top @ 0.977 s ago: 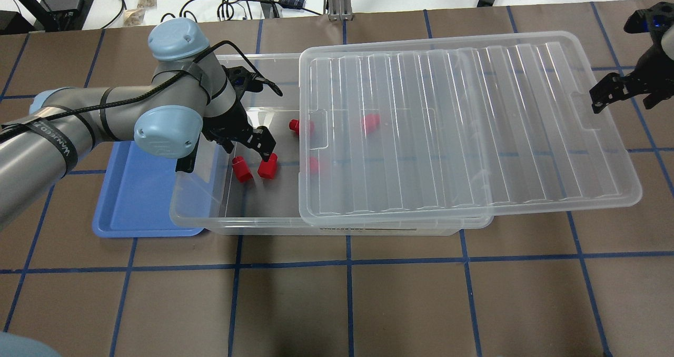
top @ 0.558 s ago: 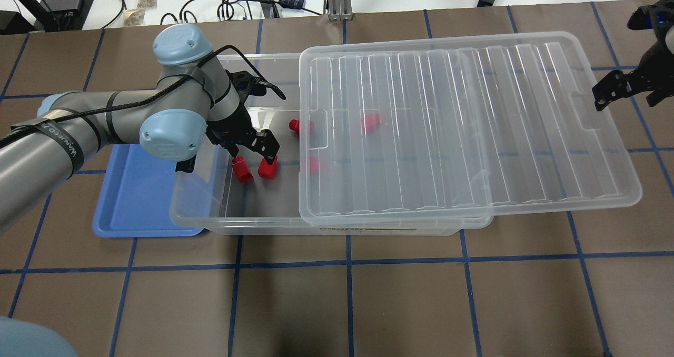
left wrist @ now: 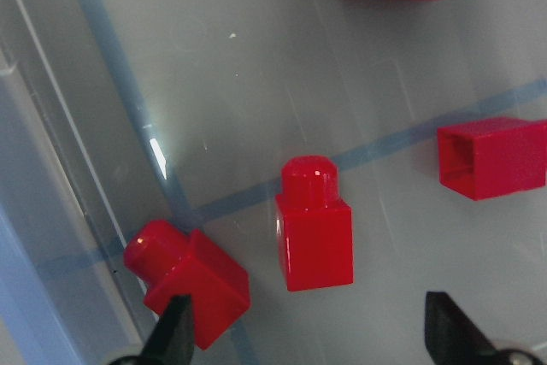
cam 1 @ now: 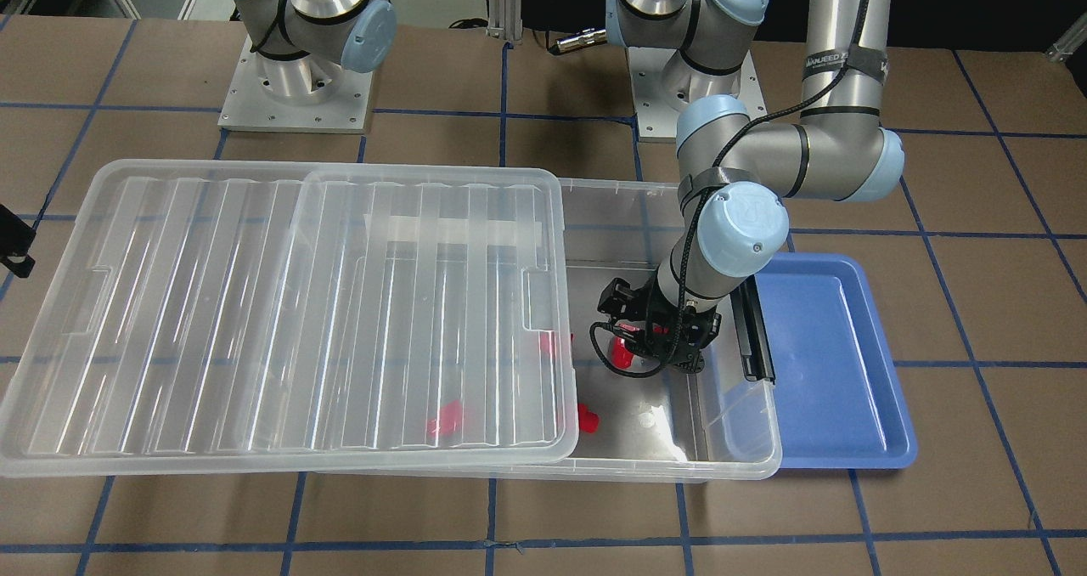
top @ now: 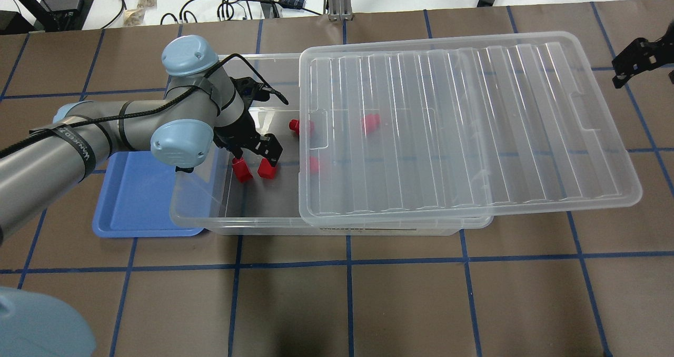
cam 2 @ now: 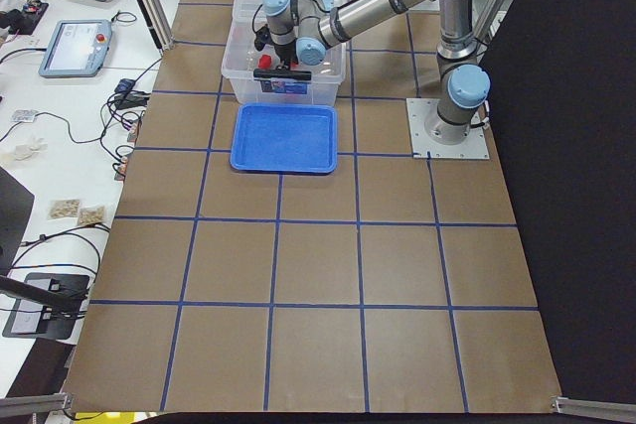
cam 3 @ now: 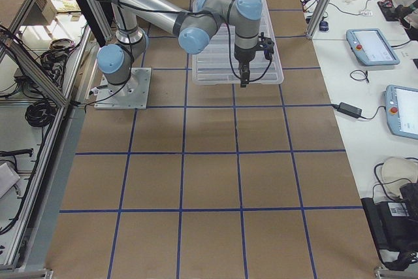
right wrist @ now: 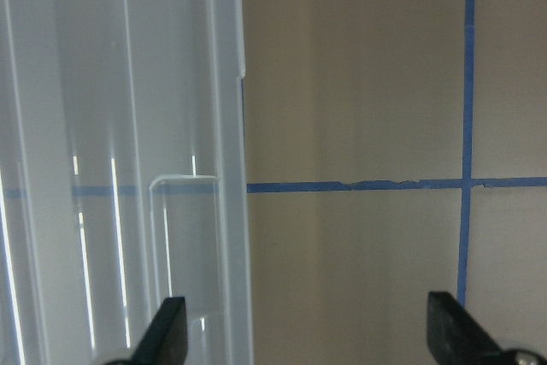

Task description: Place red block in blue tray from box

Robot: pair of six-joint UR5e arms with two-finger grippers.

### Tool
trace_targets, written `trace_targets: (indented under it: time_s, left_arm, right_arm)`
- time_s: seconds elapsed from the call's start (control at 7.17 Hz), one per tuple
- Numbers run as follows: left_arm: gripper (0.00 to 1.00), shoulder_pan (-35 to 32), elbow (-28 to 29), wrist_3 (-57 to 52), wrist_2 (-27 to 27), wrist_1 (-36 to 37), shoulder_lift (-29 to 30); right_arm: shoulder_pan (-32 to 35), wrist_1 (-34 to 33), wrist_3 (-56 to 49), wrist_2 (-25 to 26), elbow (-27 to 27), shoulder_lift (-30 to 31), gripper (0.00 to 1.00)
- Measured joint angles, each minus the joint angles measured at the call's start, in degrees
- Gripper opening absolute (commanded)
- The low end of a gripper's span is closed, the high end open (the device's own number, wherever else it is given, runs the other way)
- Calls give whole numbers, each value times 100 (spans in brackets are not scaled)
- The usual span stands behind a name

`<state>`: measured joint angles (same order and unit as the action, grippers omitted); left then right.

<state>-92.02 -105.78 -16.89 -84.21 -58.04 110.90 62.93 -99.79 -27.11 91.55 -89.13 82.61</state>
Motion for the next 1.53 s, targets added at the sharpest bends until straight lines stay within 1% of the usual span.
trace_targets:
  time_s: [0.14,0.28,0.42,0.56,0.7,0.84,0.98,1.12,1.26,1.4,1.53]
  left_arm:
    - [90,0,1,-2,1,112,70]
    - [90,-3,2,0,3,203,123]
    - [90,-33,1,1,5,264,166]
    - [87,-96,2,2,1,293,204]
    - [78,-148,3,2,-6,316,241]
    - [67,-172,4,0,-14,334,269]
    - [38,-180,4,-6,-28,341,288]
    - [13,-182,7,-21,-44,345,304]
    - [0,-184,10,-39,-56,344,313]
    - [0,-184,11,-42,-62,340,315]
    - [0,-185,16,-35,-60,338,312]
  right_arm:
    - [13,576,23,-11,381,54,100]
    - [30,986,64,-20,635,138,100]
    - [83,1216,180,-18,753,244,100]
    - [182,1351,359,-7,786,335,100]
    - [292,1445,519,8,796,387,100]
    - [375,1485,604,28,798,408,100]
    - [417,1500,640,42,798,409,100]
    - [434,1504,658,34,795,412,100]
    - [477,1508,737,-7,795,420,100]
    - [634,1513,944,-38,797,433,100]
    - [930,1513,1268,-39,799,448,100]
